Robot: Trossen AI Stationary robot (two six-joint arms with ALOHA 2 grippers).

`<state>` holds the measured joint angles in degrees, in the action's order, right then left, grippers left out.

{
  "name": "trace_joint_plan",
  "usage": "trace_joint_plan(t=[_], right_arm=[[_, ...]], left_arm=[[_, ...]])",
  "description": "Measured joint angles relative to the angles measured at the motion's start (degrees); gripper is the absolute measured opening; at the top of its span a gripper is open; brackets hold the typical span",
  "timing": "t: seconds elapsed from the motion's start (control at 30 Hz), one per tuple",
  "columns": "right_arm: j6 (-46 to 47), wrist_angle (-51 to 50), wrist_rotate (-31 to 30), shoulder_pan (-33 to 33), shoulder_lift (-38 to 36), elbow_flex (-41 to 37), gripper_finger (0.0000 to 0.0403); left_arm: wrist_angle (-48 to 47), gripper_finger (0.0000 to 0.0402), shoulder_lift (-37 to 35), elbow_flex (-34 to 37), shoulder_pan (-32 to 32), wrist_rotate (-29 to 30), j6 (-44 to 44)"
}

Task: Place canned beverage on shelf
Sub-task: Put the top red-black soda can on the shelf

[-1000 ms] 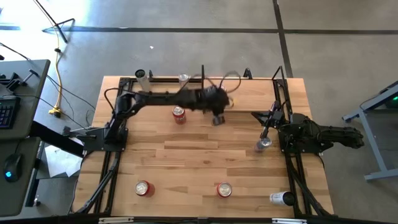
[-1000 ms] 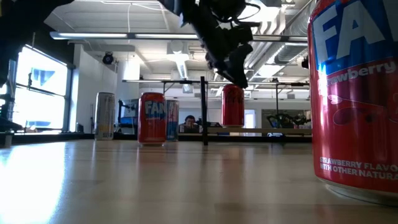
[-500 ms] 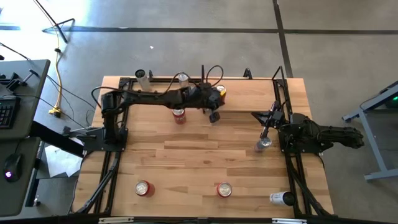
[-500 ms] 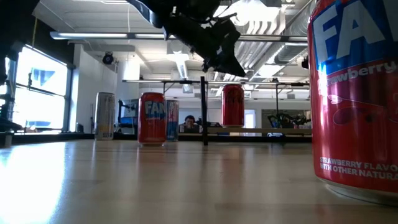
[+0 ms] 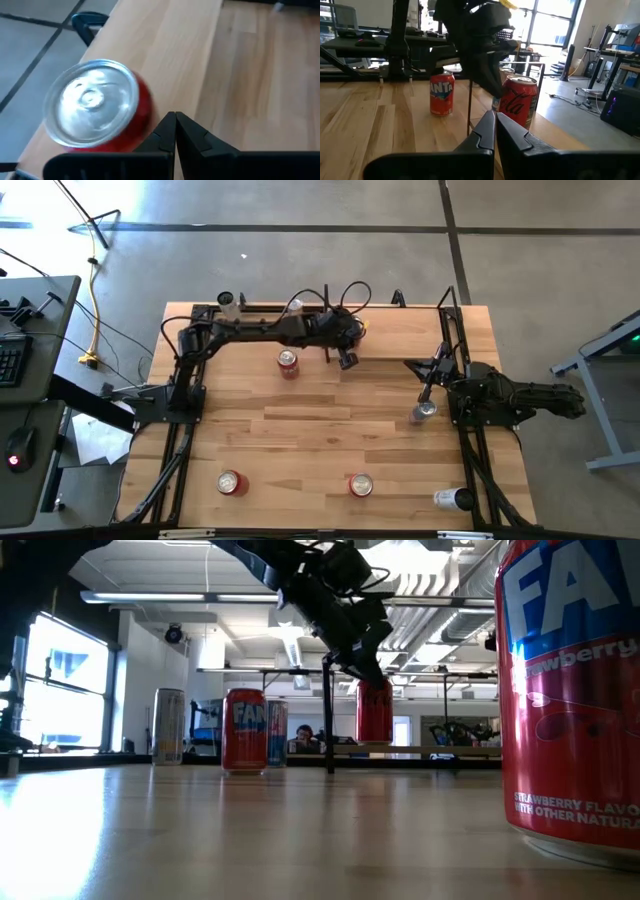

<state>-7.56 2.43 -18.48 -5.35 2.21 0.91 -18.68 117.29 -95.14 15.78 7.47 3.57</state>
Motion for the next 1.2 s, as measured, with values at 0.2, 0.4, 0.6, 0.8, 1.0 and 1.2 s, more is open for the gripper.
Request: trace_joint_plan(t=[0.2,0.4,0.6,0.8,1.0,1.2], right_arm=[[-0.1,0.0,0.0,0.0,0.0,0.0,0.0000],[0.0,0.0,0.0,0.0,0.0,0.0,0.0000],[0.0,0.0,0.0,0.0,0.0,0.0,0.0000],[-0.2,0.0,0.0,0.0,0.0,0.0,0.0000],[0.0,0.0,0.0,0.0,0.0,0.0,0.0000],[-0.1,0.0,0.0,0.0,0.0,0.0,0.0000]], left_arm=[[-0.1,0.0000,3.1,-3.4,1.5,0.1,-0.6],[0.2,0.0000,5.1,-5.2,2.8,0.8,-1.4],[1.6,0.0000,5.2,-5.2,3.5,2.5,-1.9],[2.6,0.0000,5.1,-5.3,5.3,2.5,-1.8],[4.0,0.0000,5.1,-5.3,6.0,2.0,-3.0],[6.3,0.0000,5.9,-5.2,6.3,1.6,-2.6]])
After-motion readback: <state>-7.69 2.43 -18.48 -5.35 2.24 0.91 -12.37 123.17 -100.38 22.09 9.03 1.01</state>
